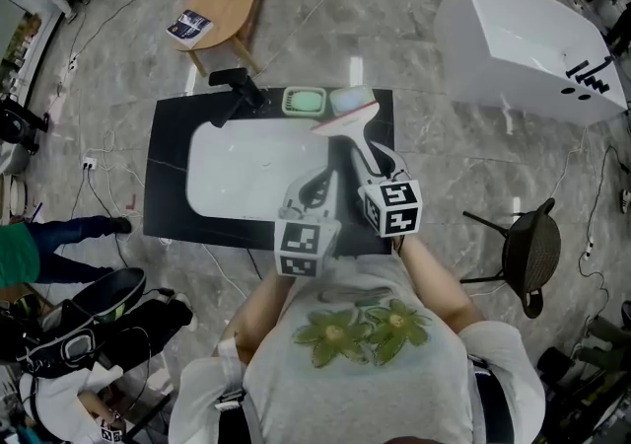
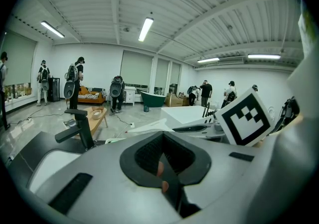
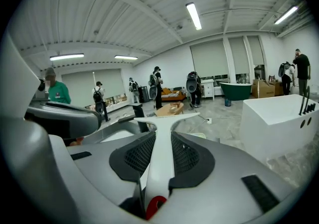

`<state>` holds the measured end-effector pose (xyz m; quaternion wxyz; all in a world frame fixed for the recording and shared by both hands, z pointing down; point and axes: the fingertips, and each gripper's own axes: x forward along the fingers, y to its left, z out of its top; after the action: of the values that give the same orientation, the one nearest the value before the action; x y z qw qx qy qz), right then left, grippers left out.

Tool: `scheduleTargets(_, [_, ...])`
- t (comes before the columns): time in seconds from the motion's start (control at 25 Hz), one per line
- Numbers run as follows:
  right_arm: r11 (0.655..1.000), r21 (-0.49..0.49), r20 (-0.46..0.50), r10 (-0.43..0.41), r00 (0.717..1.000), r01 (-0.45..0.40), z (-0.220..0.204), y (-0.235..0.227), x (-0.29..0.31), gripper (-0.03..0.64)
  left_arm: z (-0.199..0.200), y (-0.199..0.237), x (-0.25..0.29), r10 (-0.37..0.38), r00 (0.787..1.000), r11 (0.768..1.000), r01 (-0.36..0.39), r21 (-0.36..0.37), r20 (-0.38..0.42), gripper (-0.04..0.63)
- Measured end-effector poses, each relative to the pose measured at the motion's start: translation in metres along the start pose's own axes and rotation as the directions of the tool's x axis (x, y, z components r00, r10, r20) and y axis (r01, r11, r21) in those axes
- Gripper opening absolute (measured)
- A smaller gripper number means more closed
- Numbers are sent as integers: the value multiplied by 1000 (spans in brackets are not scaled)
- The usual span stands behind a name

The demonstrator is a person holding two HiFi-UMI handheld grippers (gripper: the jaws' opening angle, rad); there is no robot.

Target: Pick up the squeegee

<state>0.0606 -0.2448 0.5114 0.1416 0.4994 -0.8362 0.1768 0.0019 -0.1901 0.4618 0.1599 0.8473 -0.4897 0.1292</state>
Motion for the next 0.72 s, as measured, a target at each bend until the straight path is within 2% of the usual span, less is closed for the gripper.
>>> scheduleTargets(0.72, [998, -34, 106, 56, 993, -52, 24, 32, -55, 106, -1, -15, -3, -9, 1000, 1000, 9, 18, 6, 9])
